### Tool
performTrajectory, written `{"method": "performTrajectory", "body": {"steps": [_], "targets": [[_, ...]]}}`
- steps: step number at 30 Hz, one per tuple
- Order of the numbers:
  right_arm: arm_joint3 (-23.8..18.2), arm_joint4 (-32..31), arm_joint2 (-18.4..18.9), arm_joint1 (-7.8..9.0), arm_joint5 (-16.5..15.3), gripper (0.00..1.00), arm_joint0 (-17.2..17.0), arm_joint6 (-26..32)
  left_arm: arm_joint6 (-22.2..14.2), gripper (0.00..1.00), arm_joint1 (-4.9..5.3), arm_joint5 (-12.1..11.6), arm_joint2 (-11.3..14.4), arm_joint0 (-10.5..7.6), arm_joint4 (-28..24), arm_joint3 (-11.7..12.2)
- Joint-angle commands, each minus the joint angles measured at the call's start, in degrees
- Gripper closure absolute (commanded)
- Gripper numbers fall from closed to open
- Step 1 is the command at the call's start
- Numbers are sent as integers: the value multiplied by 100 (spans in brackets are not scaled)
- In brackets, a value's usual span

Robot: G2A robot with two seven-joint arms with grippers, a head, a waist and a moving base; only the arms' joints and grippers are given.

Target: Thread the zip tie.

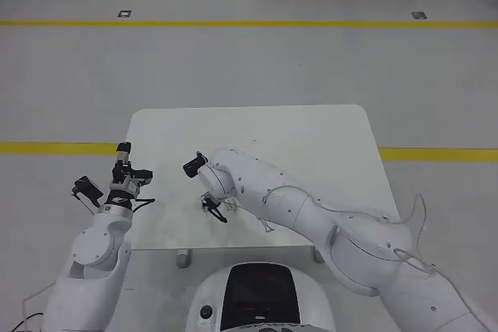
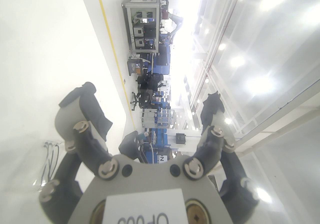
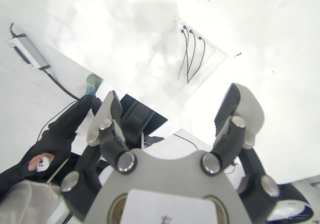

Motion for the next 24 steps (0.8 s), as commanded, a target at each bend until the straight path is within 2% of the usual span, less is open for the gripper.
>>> {"method": "performTrajectory", "body": {"steps": [1, 2, 16, 24], "targets": [[134, -95, -11, -100, 15, 0, -9, -22, 0, 0, 0, 0, 0, 0, 0, 0], [196, -118, 11, -153, -109, 0, -13, -167, 0, 0, 0, 0, 0, 0, 0, 0], [194, -136, 6, -152, -124, 0, -33, -216, 0, 0, 0, 0, 0, 0, 0, 0], [272, -461, 150, -118, -198, 0, -331, -1171, 0, 0, 0, 0, 0, 0, 0, 0]]}}
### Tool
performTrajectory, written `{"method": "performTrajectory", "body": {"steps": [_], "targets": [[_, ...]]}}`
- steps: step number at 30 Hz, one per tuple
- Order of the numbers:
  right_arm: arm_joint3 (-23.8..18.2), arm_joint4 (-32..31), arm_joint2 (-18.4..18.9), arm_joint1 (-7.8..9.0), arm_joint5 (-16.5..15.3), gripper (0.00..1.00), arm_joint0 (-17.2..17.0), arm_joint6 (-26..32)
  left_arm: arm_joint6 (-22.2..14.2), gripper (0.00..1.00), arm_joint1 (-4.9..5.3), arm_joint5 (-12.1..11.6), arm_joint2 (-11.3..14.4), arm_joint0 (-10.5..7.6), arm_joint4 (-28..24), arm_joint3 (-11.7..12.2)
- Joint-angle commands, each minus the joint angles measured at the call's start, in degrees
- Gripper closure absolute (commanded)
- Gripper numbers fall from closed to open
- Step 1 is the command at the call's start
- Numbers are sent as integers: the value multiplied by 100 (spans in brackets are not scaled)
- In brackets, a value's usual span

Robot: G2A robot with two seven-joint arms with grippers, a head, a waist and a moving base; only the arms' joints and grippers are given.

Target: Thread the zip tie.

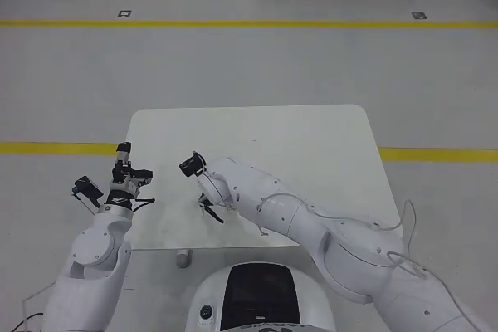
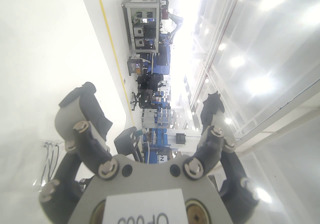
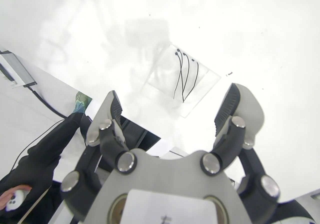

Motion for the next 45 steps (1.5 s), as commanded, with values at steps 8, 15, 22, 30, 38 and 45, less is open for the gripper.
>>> {"method": "performTrajectory", "body": {"steps": [8, 15, 22, 30, 38, 45], "targets": [[100, -207, 188, 24, -234, 0, -222, -640, 0, 0, 0, 0, 0, 0, 0, 0], [100, -207, 188, 24, -234, 0, -222, -640, 0, 0, 0, 0, 0, 0, 0, 0], [74, -159, 444, 128, -579, 0, -330, -698, 0, 0, 0, 0, 0, 0, 0, 0], [-69, -267, 723, 290, -664, 59, -388, -481, 0, 0, 0, 0, 0, 0, 0, 0], [-291, -514, 857, 391, -674, 100, -555, -332, 0, 0, 0, 0, 0, 0, 0, 0], [-252, -670, 920, 371, -734, 100, -627, -232, 0, 0, 0, 0, 0, 0, 0, 0]]}}
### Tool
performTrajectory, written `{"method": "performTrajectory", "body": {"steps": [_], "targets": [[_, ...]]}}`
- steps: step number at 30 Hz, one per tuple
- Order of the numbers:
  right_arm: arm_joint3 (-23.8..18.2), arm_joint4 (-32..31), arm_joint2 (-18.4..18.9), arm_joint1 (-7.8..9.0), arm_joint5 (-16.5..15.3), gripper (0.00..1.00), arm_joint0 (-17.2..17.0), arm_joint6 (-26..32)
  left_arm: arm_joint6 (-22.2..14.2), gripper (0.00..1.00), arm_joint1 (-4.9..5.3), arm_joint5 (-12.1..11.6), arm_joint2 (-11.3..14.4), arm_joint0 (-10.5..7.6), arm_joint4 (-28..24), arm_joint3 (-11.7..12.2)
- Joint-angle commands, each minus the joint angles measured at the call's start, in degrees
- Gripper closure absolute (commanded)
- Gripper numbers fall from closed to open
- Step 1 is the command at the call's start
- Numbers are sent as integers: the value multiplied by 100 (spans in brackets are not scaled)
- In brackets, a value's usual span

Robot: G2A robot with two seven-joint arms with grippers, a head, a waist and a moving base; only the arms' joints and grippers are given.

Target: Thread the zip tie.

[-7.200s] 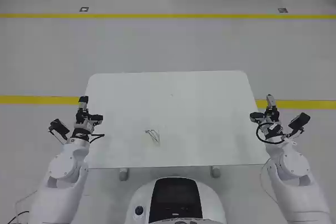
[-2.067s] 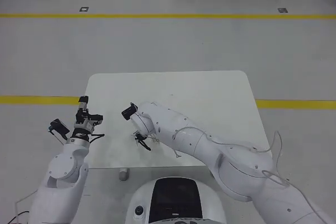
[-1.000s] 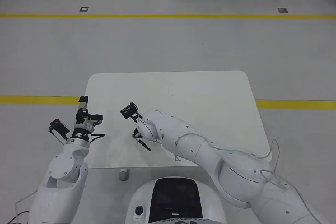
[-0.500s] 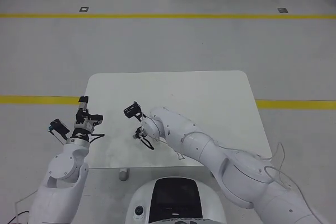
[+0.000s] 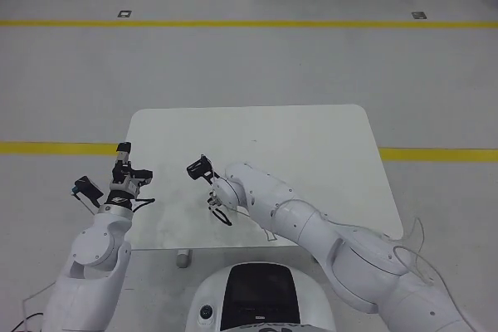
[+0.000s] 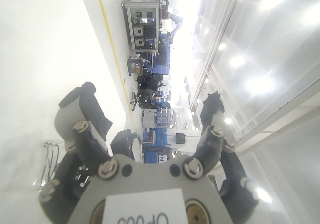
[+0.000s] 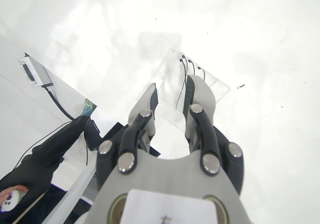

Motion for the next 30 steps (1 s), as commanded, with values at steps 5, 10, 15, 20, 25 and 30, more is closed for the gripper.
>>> {"method": "performTrajectory", "body": {"steps": [5, 10, 15, 20, 25, 30], "targets": [[168, -70, 9, -85, -83, 100, -8, 165, 0, 0, 0, 0, 0, 0, 0, 0], [378, -73, 43, -170, -187, 100, 1, 183, 0, 0, 0, 0, 0, 0, 0, 0], [597, -137, 11, -278, -264, 100, 29, 413, 0, 0, 0, 0, 0, 0, 0, 0], [794, -211, -19, -386, -330, 100, 89, 630, 0, 0, 0, 0, 0, 0, 0, 0], [983, -270, -23, -484, -399, 100, 149, 794, 0, 0, 0, 0, 0, 0, 0, 0], [1165, -308, -5, -552, -434, 100, 182, 934, 0, 0, 0, 0, 0, 0, 0, 0]]}}
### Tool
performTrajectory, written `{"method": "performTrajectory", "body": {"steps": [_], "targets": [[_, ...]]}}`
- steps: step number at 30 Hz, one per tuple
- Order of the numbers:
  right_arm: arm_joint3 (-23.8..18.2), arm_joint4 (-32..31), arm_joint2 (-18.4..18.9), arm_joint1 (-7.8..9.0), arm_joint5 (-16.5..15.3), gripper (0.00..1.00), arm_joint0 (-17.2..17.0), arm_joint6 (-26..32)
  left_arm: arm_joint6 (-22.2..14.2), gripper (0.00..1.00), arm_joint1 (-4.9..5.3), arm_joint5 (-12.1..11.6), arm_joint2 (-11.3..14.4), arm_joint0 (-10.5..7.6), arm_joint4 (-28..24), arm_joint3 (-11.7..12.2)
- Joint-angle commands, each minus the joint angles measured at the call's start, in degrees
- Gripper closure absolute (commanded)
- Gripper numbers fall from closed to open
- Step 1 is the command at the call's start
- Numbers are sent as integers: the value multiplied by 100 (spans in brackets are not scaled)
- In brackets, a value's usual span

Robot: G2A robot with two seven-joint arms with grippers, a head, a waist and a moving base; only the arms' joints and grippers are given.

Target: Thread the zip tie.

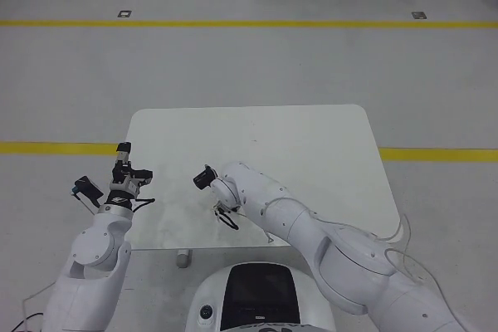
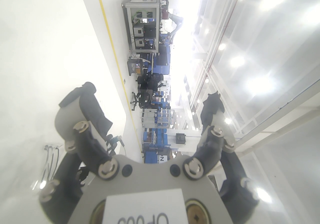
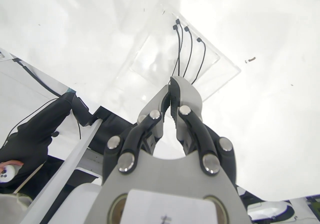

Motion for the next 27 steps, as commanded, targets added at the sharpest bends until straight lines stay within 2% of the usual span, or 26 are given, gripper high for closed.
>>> {"method": "performTrajectory", "body": {"steps": [1, 14, 16, 18, 20, 23, 27], "targets": [[67, -4, 11, -18, -22, 100, 3, 35, 0, 0, 0, 0, 0, 0, 0, 0], [376, -139, 127, -78, 70, 100, 27, 168, 0, 0, 0, 0, 0, 0, 0, 0], [358, -179, 151, -71, 60, 100, 14, 57, 0, 0, 0, 0, 0, 0, 0, 0], [309, -276, 135, -68, 49, 95, -16, -52, 0, 0, 0, 0, 0, 0, 0, 0], [241, -325, 149, -65, 30, 99, -66, -237, 0, 0, 0, 0, 0, 0, 0, 0], [214, -396, 158, -65, -25, 85, -111, -318, 0, 0, 0, 0, 0, 0, 0, 0], [247, -435, 188, -73, -87, 82, -152, -365, 0, 0, 0, 0, 0, 0, 0, 0]]}}
